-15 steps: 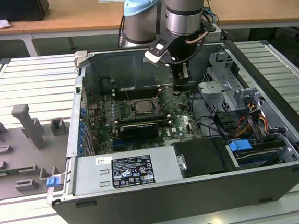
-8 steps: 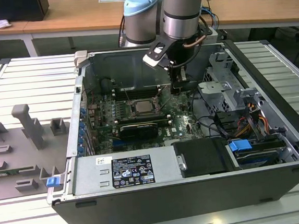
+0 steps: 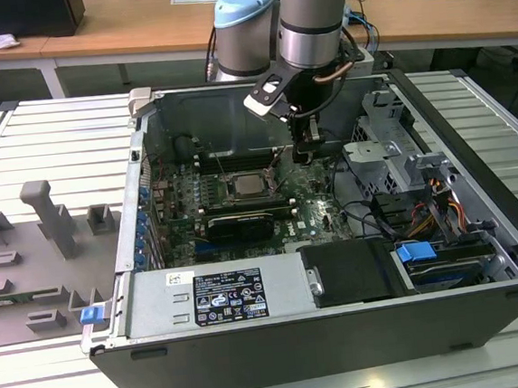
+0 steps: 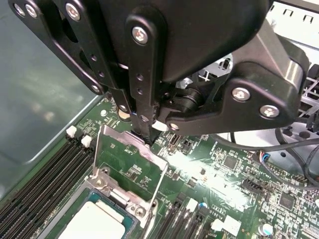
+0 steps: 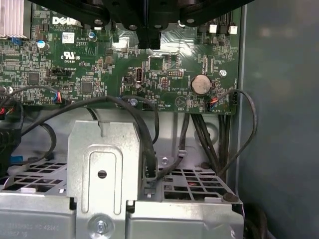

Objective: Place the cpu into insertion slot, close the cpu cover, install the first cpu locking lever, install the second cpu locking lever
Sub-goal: 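Close the cpu cover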

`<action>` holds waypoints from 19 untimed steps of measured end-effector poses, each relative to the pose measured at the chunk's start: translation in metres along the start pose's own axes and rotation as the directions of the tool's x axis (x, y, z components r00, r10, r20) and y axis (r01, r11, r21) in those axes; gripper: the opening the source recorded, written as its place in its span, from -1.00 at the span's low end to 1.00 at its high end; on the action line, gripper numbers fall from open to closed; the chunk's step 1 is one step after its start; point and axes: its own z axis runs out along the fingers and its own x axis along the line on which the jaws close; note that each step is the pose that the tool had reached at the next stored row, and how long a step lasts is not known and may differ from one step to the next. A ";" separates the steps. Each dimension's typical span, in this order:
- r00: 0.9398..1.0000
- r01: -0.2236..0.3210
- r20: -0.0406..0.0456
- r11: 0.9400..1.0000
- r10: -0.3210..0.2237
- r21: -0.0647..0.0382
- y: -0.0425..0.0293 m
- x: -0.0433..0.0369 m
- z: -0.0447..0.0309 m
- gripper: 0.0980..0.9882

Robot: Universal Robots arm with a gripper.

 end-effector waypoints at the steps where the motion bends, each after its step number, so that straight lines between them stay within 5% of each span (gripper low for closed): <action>1: 1.000 0.000 0.000 1.000 0.000 0.000 -0.0015 0.0001 -0.0001 -0.98; 19: 1.000 0.000 0.000 1.000 0.000 0.000 -0.0269 0.0012 -0.0010 -0.98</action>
